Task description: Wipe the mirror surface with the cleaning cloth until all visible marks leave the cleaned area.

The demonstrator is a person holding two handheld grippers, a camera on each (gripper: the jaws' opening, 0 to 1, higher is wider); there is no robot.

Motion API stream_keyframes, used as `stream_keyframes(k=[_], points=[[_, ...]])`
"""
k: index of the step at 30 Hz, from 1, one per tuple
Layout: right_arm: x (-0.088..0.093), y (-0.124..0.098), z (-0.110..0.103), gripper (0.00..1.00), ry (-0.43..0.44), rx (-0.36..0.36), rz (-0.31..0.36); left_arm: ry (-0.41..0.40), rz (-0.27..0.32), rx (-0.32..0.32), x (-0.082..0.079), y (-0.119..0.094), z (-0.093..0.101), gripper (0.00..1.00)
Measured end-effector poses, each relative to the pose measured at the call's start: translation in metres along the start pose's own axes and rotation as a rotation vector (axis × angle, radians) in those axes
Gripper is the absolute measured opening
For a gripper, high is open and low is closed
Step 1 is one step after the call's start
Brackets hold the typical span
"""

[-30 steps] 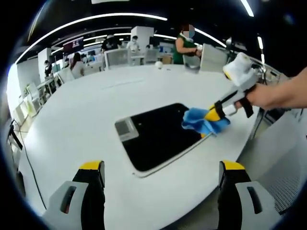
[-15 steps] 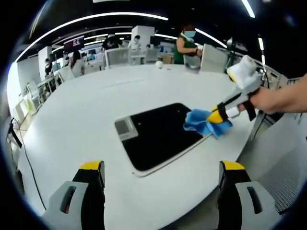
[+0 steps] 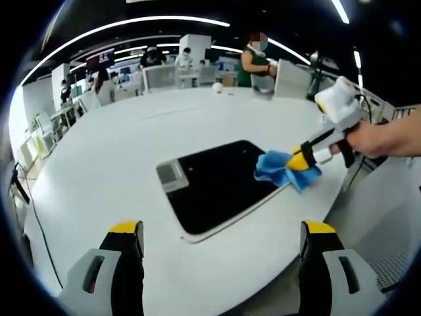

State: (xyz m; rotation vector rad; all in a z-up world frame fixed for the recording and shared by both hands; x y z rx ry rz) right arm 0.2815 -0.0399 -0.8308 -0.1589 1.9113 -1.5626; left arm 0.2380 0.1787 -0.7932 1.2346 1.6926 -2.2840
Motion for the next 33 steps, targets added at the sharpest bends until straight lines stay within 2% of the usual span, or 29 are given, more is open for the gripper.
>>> stream_keyframes(k=[16,33], points=[[-0.0021,0.0002,-0.0008,0.03,0.021,0.004,-0.013,-0.002,0.000,0.006,0.0005,0.0006,0.0006,0.99],[-0.0014,0.0001,-0.0028,0.03,0.063,0.057,0.053,-0.014,0.007,0.004,0.0006,0.0001,0.0000,0.99]])
Point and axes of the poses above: the point that each gripper's makers call its tool centre point, and the gripper's own axes: y roughly forward along the fingers, z roughly to its right, x roughly out of its underside, the point moved 3 cm from there along -y, roughly backward along the fingers, and after that the axes turned 15 degrees about -z, right-handed, at the moved point
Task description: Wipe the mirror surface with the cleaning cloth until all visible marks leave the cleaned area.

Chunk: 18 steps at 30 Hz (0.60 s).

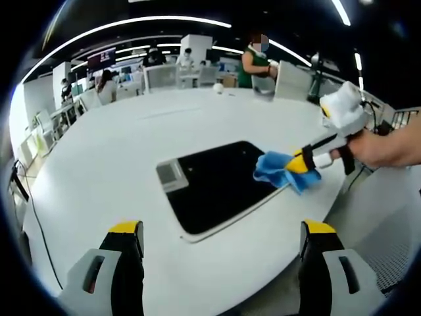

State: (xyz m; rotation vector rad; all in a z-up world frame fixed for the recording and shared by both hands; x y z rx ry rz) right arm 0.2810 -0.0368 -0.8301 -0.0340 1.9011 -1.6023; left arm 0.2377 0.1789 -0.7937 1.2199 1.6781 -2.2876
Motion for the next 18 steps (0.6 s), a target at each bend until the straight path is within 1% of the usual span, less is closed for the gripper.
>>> stream_keyframes(k=[3,12,18], points=[[0.000,0.000,-0.001,0.03,-0.010,0.006,0.011,-0.011,0.003,0.002,0.000,0.000,0.000,0.99],[-0.002,0.000,-0.002,0.02,0.002,0.000,0.026,-0.010,0.005,-0.001,0.000,-0.001,-0.001,0.99],[-0.008,0.003,-0.011,0.02,-0.004,-0.018,0.027,-0.001,0.001,0.001,-0.001,0.000,0.000,0.99]])
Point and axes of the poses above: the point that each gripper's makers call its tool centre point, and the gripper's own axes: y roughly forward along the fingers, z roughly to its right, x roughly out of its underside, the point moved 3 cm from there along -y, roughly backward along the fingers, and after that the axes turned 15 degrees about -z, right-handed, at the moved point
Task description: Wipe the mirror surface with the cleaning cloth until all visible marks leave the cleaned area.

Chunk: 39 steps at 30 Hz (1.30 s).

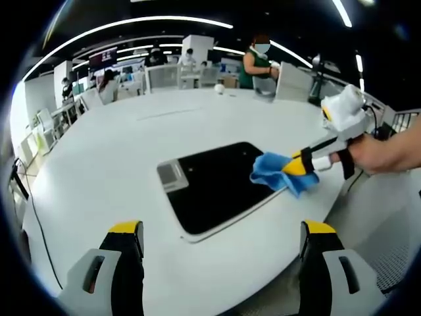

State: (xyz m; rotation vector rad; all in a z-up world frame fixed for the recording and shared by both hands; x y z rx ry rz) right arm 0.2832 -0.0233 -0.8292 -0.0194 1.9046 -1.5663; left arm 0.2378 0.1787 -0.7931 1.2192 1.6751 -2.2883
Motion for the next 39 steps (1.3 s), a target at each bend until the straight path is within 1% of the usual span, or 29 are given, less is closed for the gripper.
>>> stream_keyframes(k=[10,21,39], points=[[-0.006,0.005,-0.010,0.02,-0.007,-0.016,0.001,0.001,0.000,0.002,0.000,0.000,0.000,0.99],[-0.014,0.009,-0.025,0.03,-0.036,-0.041,0.006,-0.006,0.003,0.002,0.001,0.000,0.000,0.99],[-0.028,0.018,-0.041,0.03,-0.045,-0.069,-0.013,-0.019,0.004,-0.002,0.001,-0.001,-0.001,0.99]])
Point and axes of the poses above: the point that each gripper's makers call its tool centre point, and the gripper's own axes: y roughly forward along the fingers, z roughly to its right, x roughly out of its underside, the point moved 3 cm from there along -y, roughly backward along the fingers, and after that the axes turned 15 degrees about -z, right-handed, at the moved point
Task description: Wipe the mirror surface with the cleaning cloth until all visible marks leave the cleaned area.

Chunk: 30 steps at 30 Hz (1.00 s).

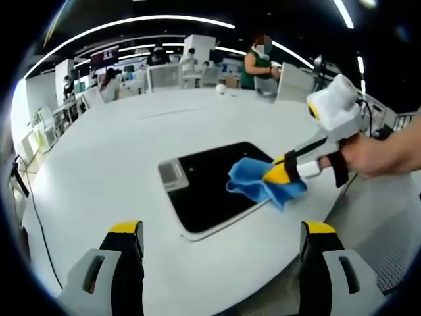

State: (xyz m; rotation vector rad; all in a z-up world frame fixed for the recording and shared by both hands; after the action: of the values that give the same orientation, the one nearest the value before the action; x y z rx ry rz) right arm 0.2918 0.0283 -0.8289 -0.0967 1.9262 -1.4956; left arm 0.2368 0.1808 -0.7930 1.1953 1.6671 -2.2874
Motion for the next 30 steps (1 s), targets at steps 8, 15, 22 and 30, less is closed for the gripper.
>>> stream_keyframes(k=[8,15,22,30], points=[[-0.010,0.006,-0.013,0.03,-0.024,-0.015,-0.011,0.002,-0.001,-0.001,0.001,0.000,0.000,0.99],[-0.018,0.012,-0.026,0.03,-0.051,-0.029,-0.020,-0.002,-0.003,-0.004,0.001,0.000,0.000,0.99],[-0.023,0.015,-0.032,0.03,-0.065,-0.036,-0.020,-0.002,-0.001,-0.003,0.001,0.001,0.000,0.99],[-0.028,0.019,-0.044,0.03,-0.081,-0.075,-0.018,-0.011,0.009,0.006,0.000,0.001,0.000,0.99]])
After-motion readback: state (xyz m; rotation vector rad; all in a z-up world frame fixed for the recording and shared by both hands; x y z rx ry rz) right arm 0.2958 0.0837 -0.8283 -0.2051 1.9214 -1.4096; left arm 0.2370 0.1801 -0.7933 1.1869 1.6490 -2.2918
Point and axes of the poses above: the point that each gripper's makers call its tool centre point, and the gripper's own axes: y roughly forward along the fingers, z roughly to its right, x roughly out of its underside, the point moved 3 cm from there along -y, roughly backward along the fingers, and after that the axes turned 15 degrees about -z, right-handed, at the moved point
